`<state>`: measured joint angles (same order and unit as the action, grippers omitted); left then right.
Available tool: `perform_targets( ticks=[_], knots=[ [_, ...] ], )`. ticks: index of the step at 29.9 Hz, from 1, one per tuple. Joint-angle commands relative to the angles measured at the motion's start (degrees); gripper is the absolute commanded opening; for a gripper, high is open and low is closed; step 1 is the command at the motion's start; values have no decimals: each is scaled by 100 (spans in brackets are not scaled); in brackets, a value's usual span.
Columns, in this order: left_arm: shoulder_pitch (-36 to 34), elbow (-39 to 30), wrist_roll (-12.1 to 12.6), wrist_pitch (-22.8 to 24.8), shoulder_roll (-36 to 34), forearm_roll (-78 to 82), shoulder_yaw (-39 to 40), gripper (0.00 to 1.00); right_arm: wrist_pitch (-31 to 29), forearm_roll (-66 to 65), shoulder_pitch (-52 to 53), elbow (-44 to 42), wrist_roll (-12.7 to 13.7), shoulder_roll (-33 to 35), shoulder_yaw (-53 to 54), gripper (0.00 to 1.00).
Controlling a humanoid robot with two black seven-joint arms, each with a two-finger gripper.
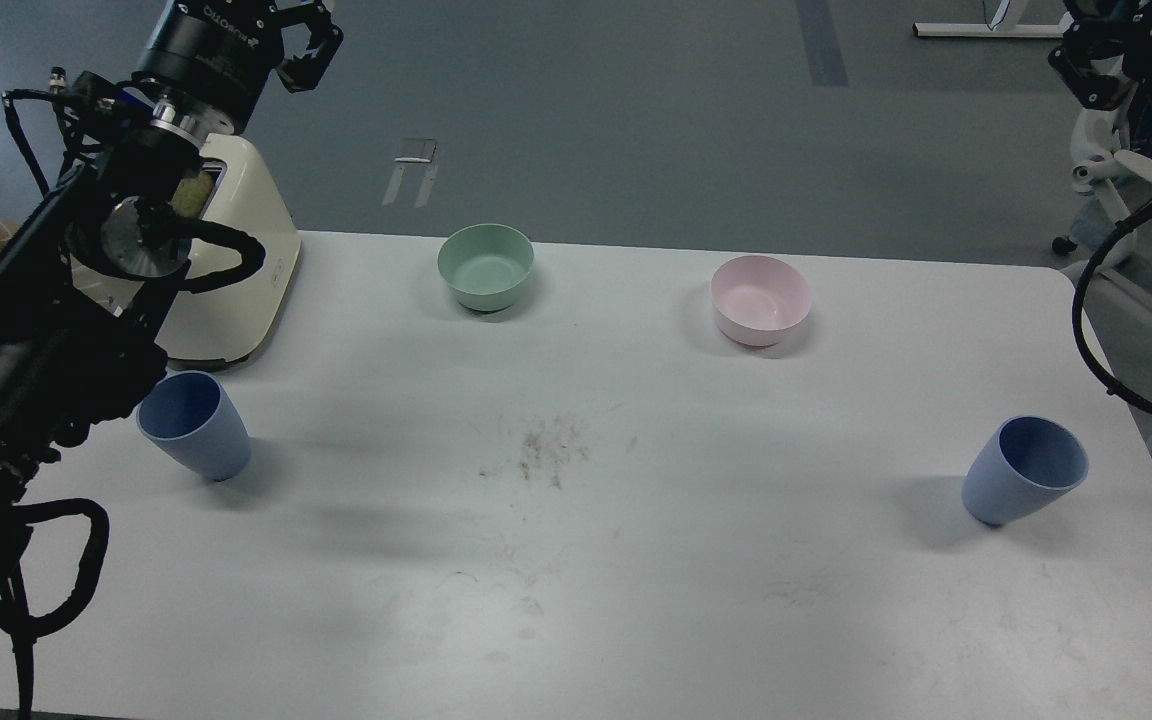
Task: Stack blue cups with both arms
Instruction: 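Move the left gripper down toward the blue cup near the left arm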
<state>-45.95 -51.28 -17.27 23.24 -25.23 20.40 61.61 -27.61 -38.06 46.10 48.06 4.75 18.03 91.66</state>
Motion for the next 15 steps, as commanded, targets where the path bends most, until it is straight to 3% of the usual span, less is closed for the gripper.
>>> perform_targets(
  ticks=[1, 5, 10, 15],
  knots=[
    [322, -994, 4, -65, -875, 165, -499, 97, 1, 1, -92, 10, -9, -1, 9, 100],
    [735, -1814, -22, -127, -1660, 780, -625, 97, -8, 1, -197, 72, -9, 7, 18, 100],
    [1386, -2825, -250, -434, -2556, 2492, -563, 89, -8, 1, -312, 133, -18, 7, 53, 100],
    [1693, -3914, -294, -786, -3592, 4668, -747, 87, -8, 1, -347, 151, -18, -45, 53, 100]
  ],
)
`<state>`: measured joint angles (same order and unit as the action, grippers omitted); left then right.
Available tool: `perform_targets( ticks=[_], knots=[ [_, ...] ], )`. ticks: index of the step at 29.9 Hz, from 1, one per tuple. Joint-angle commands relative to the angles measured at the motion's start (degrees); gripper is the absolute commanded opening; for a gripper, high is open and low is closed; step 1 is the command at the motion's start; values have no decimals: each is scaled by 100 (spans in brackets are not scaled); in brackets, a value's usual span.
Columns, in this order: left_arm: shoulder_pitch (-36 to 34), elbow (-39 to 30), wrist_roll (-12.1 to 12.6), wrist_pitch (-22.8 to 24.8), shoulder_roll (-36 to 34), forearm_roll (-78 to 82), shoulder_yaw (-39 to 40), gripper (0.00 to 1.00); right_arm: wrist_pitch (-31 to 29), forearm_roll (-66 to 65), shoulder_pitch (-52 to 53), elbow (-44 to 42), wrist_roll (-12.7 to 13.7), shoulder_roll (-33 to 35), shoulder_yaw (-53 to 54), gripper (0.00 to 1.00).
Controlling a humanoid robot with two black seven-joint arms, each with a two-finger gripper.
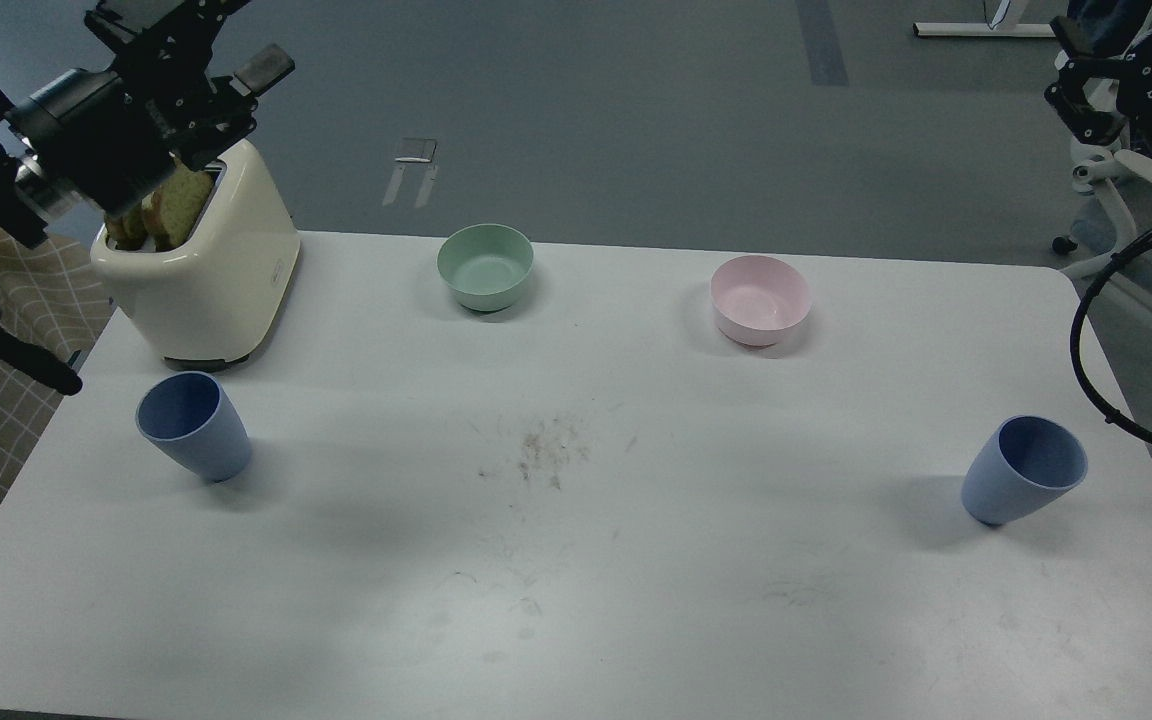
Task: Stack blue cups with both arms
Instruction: 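Move the left gripper down toward the blue cup near the left arm, then close the left gripper around the blue cup's side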
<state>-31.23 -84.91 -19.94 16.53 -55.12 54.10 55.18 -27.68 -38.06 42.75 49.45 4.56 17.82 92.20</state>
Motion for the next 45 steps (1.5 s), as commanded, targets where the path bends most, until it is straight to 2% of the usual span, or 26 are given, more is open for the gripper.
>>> perform_targets(
  ticks=[1, 2, 4, 6, 11, 16, 22, 24, 29, 36, 40, 45],
  knots=[
    [361, -666, -71, -132, -831, 1975, -139, 87, 0, 0, -12, 21, 1, -24, 8, 100],
    [363, -667, -72, -132, -833, 1982, -139, 87, 0, 0, -12, 21, 1, -24, 8, 100],
    [625, -694, -378, -202, -1096, 3093, -139, 87, -9, 0, -12, 126, 1, -24, 17, 100],
    [801, -685, -510, -299, -1228, 3561, -139, 87, 0, 0, -47, 170, 1, -24, 17, 100],
    [1232, -597, -502, -501, -1334, 3976, -210, 87, 0, 0, -91, 223, 1, -24, 35, 100],
    [1505, 122, -511, -712, -1255, 4662, -411, 87, 0, 0, -118, 258, 1, -16, 52, 100],
    [1514, 1054, -529, -1362, -1176, 4794, -1061, 85, -32, 0, -249, 390, 1, -16, 166, 100],
    [1523, 1353, -537, -1713, -1176, 4794, -1438, 84, -32, 0, -319, 451, 1, -16, 201, 100],
    [1523, 1547, -537, -1987, -1159, 4724, -1818, 81, -32, 0, -364, 583, 1, -33, 202, 100],
    [1523, 1662, -546, -1987, -886, 4733, -1836, 73, -32, 9, -372, 636, 1, -25, 202, 100],
    [1558, 1942, -555, -1987, -720, 4759, -1844, 52, -32, 0, -381, 636, 1, -24, 219, 100],
    [1567, 2101, -564, -1978, -684, 4759, -1888, 48, -32, 0, -381, 636, 1, -24, 219, 100]
  ],
)
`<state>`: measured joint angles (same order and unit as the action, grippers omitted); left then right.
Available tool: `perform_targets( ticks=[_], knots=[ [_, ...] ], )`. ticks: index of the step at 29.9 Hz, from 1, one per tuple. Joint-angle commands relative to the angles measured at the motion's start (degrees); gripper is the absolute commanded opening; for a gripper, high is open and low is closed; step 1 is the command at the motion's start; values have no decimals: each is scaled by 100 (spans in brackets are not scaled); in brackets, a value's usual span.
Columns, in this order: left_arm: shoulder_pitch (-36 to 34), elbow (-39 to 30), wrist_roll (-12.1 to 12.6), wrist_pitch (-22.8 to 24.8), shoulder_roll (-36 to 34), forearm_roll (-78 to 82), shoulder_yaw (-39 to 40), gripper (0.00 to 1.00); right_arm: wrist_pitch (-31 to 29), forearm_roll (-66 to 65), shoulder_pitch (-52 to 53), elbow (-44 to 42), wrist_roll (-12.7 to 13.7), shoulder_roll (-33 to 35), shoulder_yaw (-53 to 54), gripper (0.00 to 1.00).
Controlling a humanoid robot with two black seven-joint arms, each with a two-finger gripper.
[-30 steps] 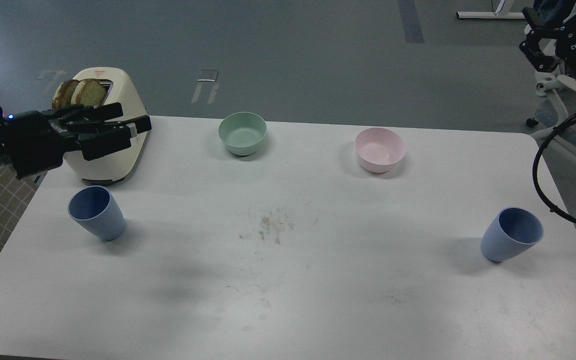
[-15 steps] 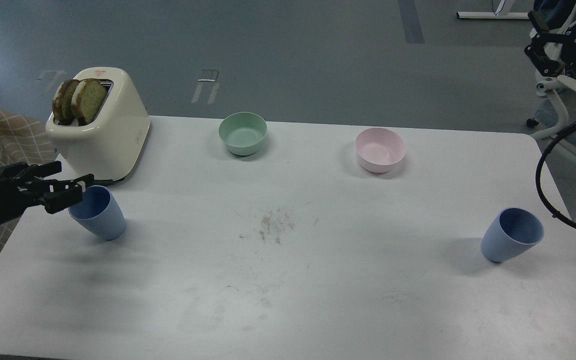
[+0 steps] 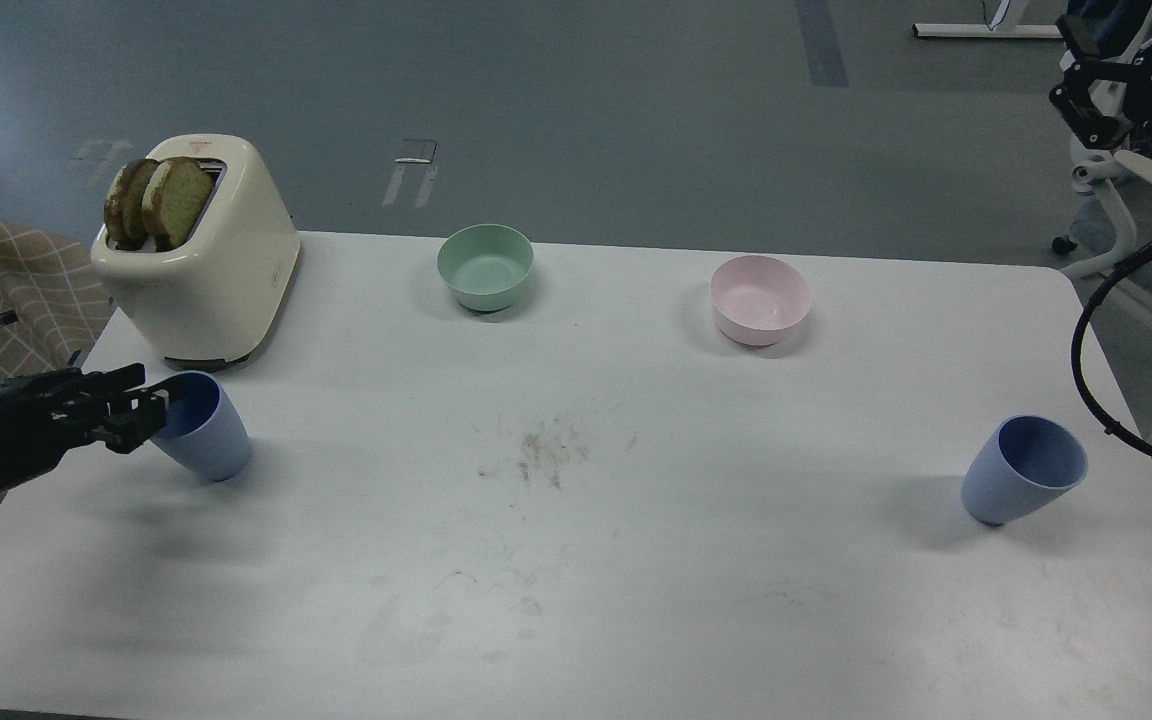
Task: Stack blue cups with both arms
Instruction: 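Close the left gripper around the blue cup's side, then lift the blue cup with the left gripper and carry it to table center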
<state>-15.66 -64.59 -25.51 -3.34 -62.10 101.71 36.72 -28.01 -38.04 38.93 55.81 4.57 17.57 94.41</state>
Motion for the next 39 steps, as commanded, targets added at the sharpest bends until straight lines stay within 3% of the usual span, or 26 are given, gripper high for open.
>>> perform_targets(
  ticks=[1, 3, 4, 8, 17, 20, 23, 25, 31, 39],
  knots=[
    [10, 78, -6, 9, 14, -11, -137, 44, 1, -2, 0, 0, 0, 0, -1, 100],
    [1, 105, -6, 9, 14, -29, -217, 38, 1, -2, 0, -9, 0, 0, -1, 100],
    [1, 131, -6, 0, 23, -29, -244, 24, 1, -2, -8, -9, 0, -8, -1, 100],
    [1, 166, -15, 0, 23, -38, -253, 4, 1, -2, -9, -9, 0, -8, -1, 100],
    [-183, 79, -68, 0, 5, -20, -235, 0, 1, -2, -87, -18, -9, -8, 86, 100],
    [-481, 70, -249, 18, -29, -11, -244, 0, 1, -2, -114, -18, -18, 0, 113, 100],
    [-824, 44, -249, 79, -56, 41, -253, 0, 1, -2, -131, -18, -18, 0, 148, 100],
    [-1097, -123, -249, 254, -65, 76, -261, 0, 1, -2, -175, -9, -18, 0, 201, 100],
    [-2063, -861, -249, 1388, 119, 480, -261, 0, 1, -2, -246, -1, -18, 0, 271, 100],
    [-3627, -906, -249, 2917, 1822, 1069, -436, 0, 1, -2, -360, 0, -18, 35, 526, 100]
  ],
)
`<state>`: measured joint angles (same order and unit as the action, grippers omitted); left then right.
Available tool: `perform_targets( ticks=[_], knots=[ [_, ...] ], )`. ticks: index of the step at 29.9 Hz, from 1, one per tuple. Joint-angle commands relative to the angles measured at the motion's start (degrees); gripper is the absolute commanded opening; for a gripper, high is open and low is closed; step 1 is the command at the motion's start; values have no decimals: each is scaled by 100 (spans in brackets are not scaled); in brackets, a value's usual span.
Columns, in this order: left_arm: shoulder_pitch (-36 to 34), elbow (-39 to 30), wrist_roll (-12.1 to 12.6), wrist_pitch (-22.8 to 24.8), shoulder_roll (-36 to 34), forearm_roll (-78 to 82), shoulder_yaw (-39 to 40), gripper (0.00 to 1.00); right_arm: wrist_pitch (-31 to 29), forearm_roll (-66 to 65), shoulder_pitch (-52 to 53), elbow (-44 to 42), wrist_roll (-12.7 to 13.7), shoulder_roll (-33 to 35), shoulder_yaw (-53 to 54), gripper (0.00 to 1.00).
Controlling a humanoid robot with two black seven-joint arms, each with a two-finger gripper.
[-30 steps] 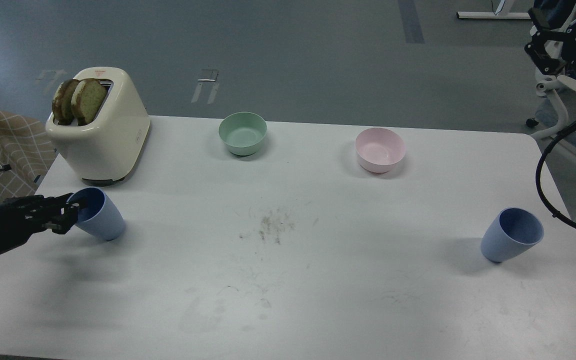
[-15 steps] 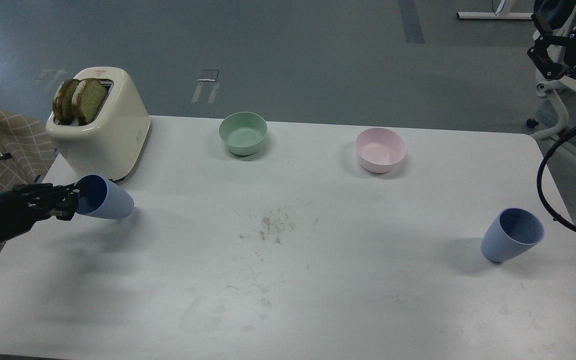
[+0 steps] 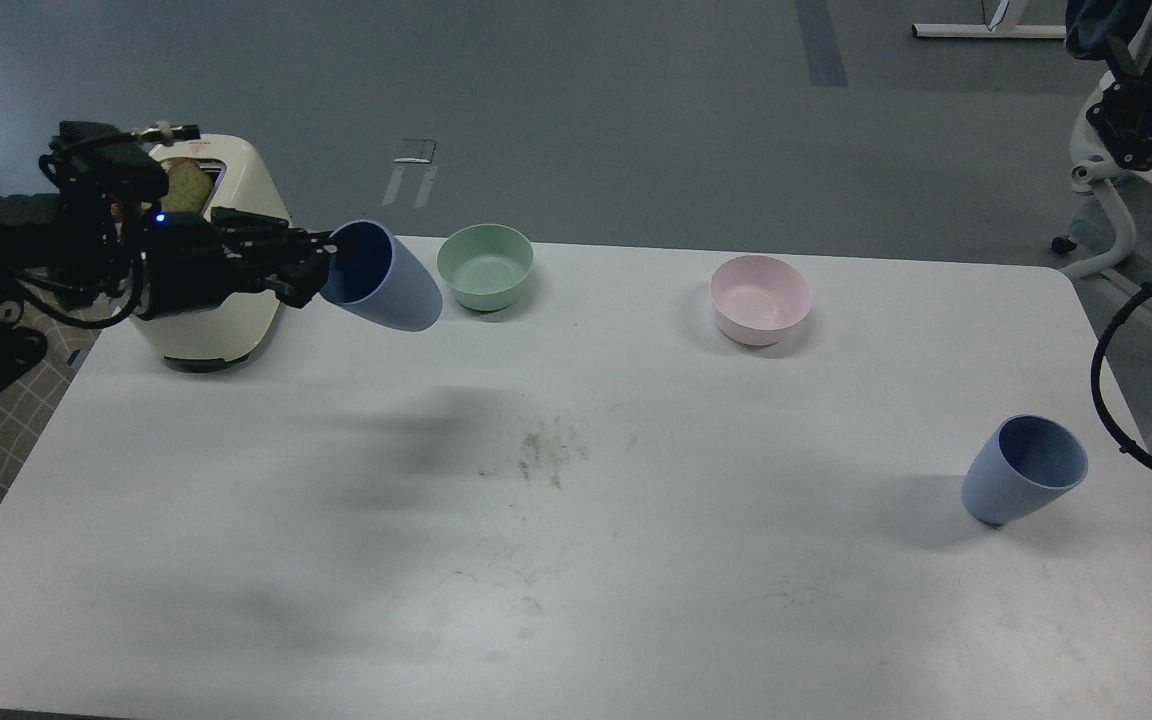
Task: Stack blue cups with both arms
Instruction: 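Lift the blue cup with the left gripper and carry it to table center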
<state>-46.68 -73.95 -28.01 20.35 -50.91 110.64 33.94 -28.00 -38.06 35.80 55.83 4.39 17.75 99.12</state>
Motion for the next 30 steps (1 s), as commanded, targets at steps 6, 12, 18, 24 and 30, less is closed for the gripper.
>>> perform_targets(
  ticks=[6, 12, 18, 24, 30],
  knots=[
    [-1561, 319, 1, 610, 1609, 476, -1589, 0, 0, 0, -109, -2, 1, 26, 160, 100],
    [-1994, 776, 32, 610, 2181, 494, -2330, 0, 0, 0, -214, -2, 1, 44, 301, 100],
    [-2213, 1084, 32, 610, 2691, 714, -2989, 0, 0, 18, -293, 24, 1, 18, 432, 100],
    [-2231, 1374, 32, 610, 2912, 714, -3244, 0, 0, 369, -522, 33, 1, 9, 450, 100],
    [-2231, 1445, 32, 619, 2938, 714, -3359, 1, 0, 387, -618, 33, 1, 18, 459, 100]
  ],
)
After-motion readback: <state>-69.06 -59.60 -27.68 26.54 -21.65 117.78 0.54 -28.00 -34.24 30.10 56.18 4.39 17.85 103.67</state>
